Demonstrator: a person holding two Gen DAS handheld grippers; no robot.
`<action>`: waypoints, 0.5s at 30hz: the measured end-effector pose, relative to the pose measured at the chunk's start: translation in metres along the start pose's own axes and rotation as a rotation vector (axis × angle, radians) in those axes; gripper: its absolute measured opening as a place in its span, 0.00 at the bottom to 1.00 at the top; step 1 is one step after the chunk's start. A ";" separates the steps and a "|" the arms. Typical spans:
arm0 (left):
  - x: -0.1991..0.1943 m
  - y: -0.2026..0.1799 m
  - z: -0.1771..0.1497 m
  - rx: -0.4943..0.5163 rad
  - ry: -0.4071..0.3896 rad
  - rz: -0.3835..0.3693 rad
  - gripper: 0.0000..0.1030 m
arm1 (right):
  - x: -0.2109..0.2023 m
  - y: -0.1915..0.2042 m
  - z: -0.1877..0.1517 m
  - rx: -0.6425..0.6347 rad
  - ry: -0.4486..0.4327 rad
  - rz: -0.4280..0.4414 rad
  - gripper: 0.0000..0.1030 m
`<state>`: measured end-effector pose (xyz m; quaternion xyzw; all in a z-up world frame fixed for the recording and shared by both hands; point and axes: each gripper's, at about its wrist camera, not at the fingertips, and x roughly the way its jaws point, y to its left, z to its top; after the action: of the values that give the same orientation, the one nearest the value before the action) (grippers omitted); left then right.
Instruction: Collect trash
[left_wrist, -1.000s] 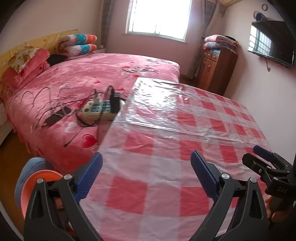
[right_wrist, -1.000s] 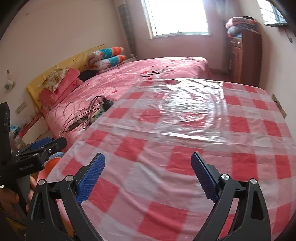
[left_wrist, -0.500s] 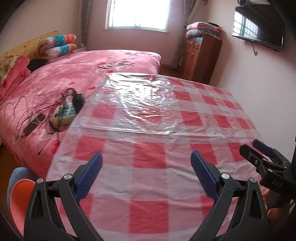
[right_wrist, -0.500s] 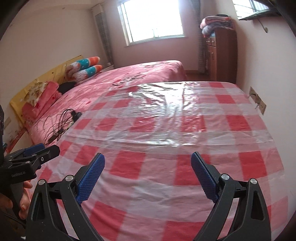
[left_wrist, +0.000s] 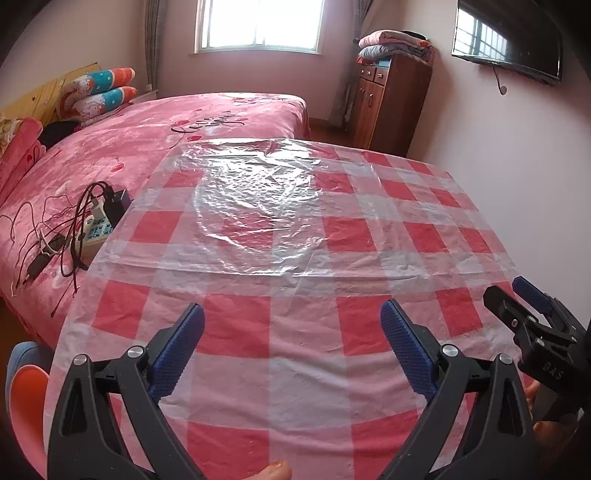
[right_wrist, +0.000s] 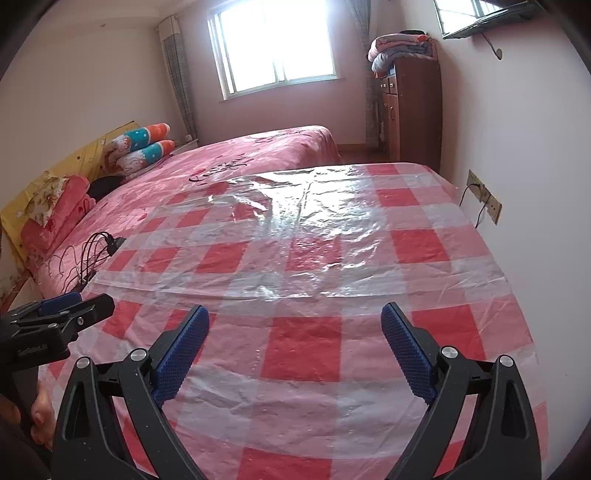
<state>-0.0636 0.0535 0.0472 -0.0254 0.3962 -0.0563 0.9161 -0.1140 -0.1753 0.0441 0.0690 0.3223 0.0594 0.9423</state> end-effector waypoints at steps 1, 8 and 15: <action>0.001 -0.003 0.000 0.007 -0.001 0.003 0.93 | 0.000 0.000 0.000 -0.003 -0.002 -0.002 0.90; 0.007 -0.016 0.002 0.032 0.002 0.025 0.93 | -0.004 -0.003 -0.001 -0.016 -0.012 -0.011 0.90; 0.008 -0.018 0.004 0.023 -0.009 0.021 0.93 | -0.004 -0.004 0.000 -0.019 -0.014 -0.012 0.90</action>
<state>-0.0570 0.0351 0.0462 -0.0108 0.3917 -0.0511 0.9186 -0.1172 -0.1796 0.0458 0.0584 0.3157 0.0563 0.9454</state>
